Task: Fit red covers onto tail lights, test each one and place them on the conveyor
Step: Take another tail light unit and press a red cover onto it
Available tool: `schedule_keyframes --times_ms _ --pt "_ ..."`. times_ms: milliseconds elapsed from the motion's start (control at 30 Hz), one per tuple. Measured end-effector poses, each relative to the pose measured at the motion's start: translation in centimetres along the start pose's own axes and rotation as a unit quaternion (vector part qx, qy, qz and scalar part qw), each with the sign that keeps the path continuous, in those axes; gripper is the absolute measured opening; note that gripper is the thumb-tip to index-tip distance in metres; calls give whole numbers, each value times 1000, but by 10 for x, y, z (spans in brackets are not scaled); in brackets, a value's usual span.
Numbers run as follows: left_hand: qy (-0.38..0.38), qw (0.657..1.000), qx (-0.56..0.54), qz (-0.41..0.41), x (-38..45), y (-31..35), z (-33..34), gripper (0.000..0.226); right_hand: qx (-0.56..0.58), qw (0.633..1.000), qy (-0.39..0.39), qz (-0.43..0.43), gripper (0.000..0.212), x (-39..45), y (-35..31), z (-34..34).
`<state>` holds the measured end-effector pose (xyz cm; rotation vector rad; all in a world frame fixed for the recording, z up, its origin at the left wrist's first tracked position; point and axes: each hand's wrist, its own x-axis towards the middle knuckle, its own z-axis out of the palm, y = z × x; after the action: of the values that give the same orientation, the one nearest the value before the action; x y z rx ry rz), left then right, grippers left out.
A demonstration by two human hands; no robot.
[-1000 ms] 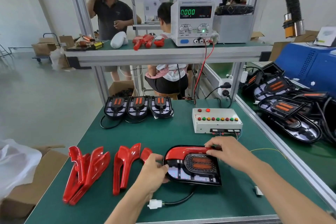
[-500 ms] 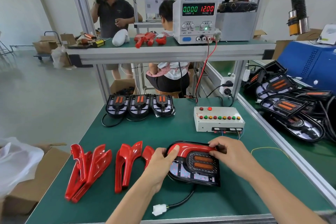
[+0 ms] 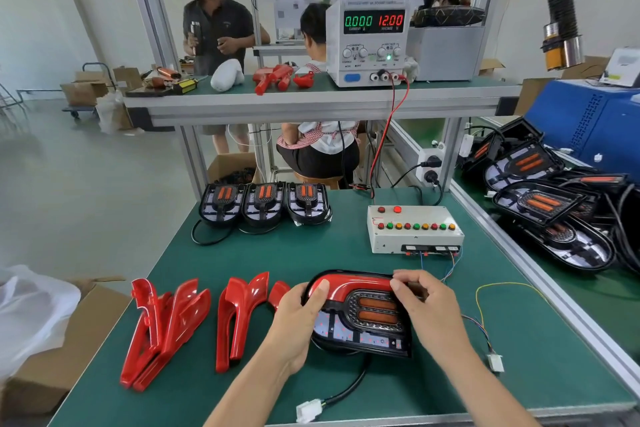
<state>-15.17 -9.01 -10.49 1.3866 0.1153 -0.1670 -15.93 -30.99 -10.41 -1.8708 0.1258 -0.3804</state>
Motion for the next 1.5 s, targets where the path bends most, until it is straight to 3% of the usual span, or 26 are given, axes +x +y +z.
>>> schedule_keyframes --times_ms 133,233,400,767,867,967,1133,1500 --pt "-4 1000 4 13 -5 1 -3 52 168 979 59 100 16 -11 3 22" --pt "-11 1000 6 19 -9 1 -7 55 253 951 48 171 18 -11 1 27" --pt "-7 999 19 44 -11 -1 -9 55 248 948 -38 196 40 -13 1 31" --pt "2 1000 -13 5 -9 -5 -10 53 169 975 23 143 35 -13 6 41" --pt "3 998 -44 -37 -8 1 -9 62 166 975 25 143 36 -11 7 42" --pt "12 995 -61 -77 -3 8 -5 51 184 972 21 147 37 -10 8 41" --pt "64 997 -14 -50 2 6 1 32 184 972 13 145 35 -12 10 40" --pt "95 995 3 -8 -2 1 3 28 134 982 10 131 35 -14 5 39"
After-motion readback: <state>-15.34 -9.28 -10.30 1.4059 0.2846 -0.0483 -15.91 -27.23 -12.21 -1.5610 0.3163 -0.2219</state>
